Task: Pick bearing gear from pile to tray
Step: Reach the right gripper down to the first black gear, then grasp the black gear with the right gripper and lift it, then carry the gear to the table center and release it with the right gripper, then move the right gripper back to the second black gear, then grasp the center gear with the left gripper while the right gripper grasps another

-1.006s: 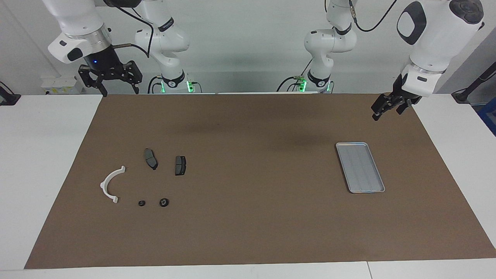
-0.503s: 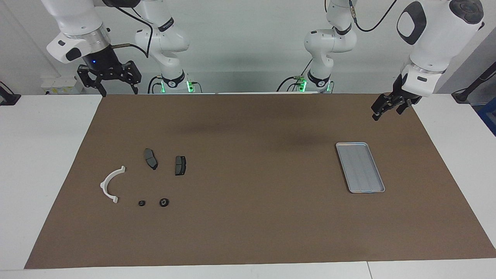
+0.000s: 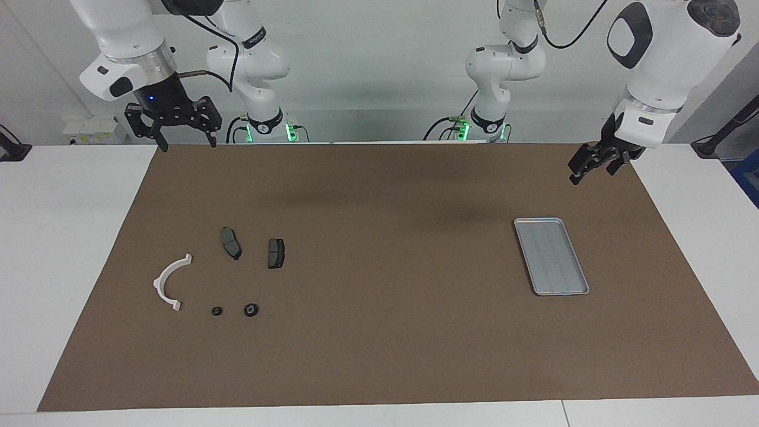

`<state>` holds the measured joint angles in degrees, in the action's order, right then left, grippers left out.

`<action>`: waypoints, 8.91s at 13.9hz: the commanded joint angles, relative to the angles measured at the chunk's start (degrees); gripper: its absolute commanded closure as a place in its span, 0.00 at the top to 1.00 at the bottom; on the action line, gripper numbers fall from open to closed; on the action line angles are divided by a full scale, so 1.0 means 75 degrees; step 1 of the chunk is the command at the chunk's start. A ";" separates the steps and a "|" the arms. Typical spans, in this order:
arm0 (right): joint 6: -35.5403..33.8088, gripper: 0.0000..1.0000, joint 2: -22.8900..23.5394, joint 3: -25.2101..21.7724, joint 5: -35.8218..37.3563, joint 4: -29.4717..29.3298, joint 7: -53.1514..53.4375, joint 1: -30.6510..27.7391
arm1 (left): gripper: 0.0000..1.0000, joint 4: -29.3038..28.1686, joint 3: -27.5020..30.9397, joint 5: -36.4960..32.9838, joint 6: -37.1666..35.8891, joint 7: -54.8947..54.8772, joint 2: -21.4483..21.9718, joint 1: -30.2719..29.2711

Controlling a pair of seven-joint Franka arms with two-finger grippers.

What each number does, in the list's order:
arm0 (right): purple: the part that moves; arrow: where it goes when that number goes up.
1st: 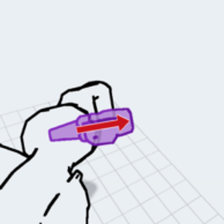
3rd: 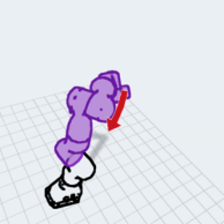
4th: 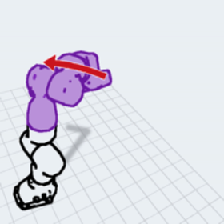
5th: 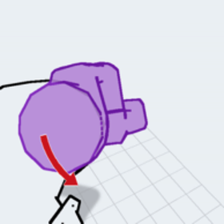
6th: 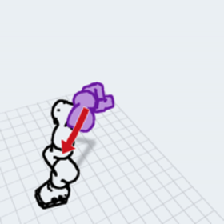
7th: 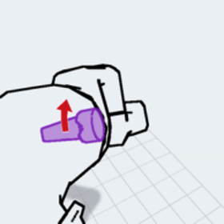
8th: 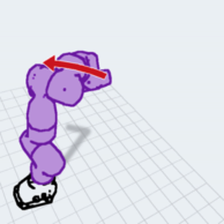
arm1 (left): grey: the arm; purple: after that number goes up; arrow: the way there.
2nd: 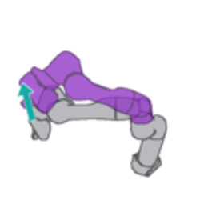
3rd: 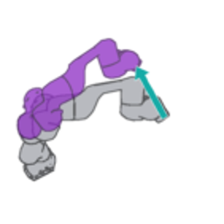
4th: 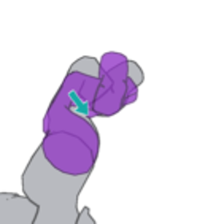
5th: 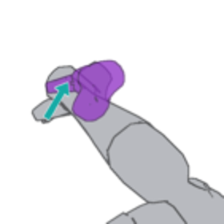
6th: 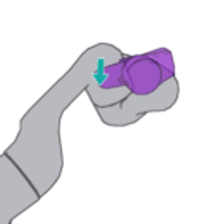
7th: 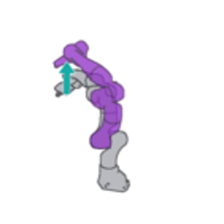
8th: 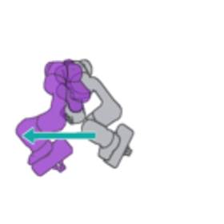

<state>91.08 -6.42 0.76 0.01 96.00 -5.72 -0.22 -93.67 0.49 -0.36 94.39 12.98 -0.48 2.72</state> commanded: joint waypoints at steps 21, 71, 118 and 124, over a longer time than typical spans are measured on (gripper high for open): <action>0.4626 1.00 0.5977 0.0016 0.0339 -0.1502 0.1605 0.0579 | 1.00 0.0056 0.0029 0.0024 -0.0152 -0.0031 0.0017 0.0012; 0.2217 1.00 0.7243 0.0086 0.0620 -0.4534 1.1592 0.5514 | 1.00 0.0056 0.0029 0.0024 -0.0164 -0.0031 0.0029 0.0012; 0.4626 0.62 0.5918 0.0391 0.0644 -0.1222 0.0469 -0.0698 | 1.00 -0.2264 -0.0030 0.0024 0.4255 0.4715 -0.1706 0.3516; 0.4567 0.06 0.5907 0.0391 0.0643 -0.1175 0.0434 -0.0756 | 1.00 -0.2675 -0.0030 0.0024 0.4875 0.4739 -0.2173 0.3727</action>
<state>124.63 38.14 3.31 3.82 84.98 -2.77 -4.30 -112.43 -0.61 -0.21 127.93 48.13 -15.37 29.26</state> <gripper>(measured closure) 0.533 0.000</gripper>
